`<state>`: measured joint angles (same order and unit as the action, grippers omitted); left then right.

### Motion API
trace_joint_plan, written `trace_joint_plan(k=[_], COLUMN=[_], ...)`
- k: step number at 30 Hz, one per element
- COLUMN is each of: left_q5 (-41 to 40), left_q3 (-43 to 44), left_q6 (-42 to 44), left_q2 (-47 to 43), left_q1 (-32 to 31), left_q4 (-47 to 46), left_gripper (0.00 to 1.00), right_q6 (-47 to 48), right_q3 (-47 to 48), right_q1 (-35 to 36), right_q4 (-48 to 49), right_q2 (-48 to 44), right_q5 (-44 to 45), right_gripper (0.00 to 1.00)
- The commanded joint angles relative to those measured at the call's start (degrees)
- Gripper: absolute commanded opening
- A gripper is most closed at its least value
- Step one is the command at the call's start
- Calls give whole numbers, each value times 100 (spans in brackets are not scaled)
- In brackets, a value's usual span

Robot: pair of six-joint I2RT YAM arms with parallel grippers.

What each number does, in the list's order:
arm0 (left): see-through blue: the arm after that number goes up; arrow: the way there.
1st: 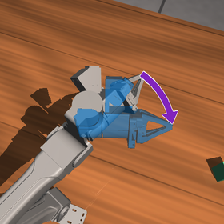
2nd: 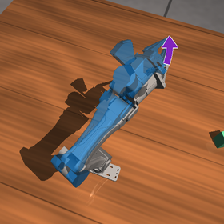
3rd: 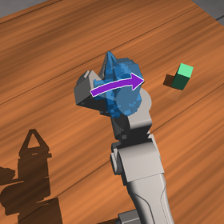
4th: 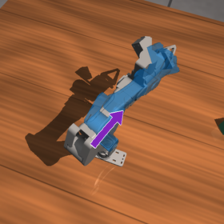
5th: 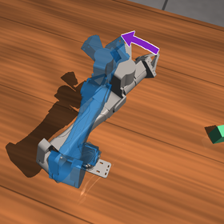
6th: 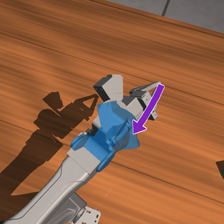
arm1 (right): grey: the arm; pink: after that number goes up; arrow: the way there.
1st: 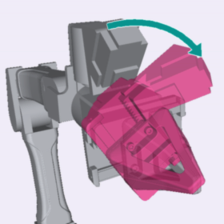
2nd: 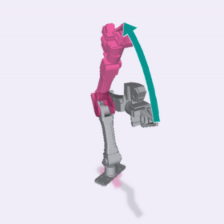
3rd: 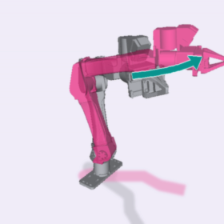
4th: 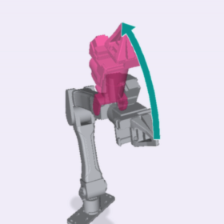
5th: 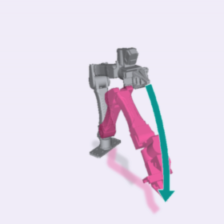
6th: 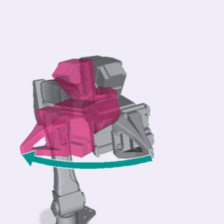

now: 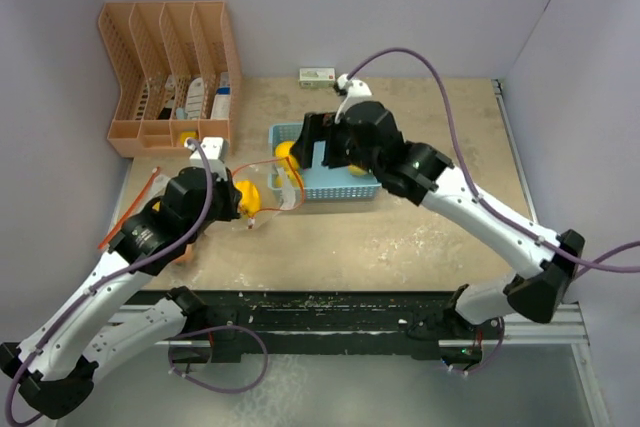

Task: Place the food in the zip-top bag and seal the zipper
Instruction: Place the fake vegetable in the zipper food storage bag, then pick up the fake fruit from the bin.

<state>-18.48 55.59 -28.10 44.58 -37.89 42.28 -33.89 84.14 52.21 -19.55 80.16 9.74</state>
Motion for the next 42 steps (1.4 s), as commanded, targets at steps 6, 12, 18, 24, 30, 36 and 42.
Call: trace_joint_plan(k=[6,12,18,24,30,36,42], left_q5=[-243,-263,-287,-264,-244,-261,-242], left_q3=[279,348,347,328,303,307,283], left_q6=[49,96,160,199,199,217,196], left_q2=[-346,-459,-546,-526,-570,-552,-537], left_q1=[25,19,19,19,21,21,23], left_q4=[-72,12,37,-14,11,51,76], left_gripper=[0,0,0,0,0,0,0], right_q6=[485,532,552,626,651,637,663], right_q3=[1558,2160,2042,1880,1937,1636,1483], right_q1=[-1447,-1591,-1686,-1739,-1752,-1749,-1751], right_q4=[-1299,-1606,-1894,-1608,-1506,-1057,-835], right_q2=[2445,3523,4000,4371,4794,4633,4399], right_q5=[1132,2021,2377,2242,2111,1884,1688], right_gripper=[99,100,100,100,100,93,53])
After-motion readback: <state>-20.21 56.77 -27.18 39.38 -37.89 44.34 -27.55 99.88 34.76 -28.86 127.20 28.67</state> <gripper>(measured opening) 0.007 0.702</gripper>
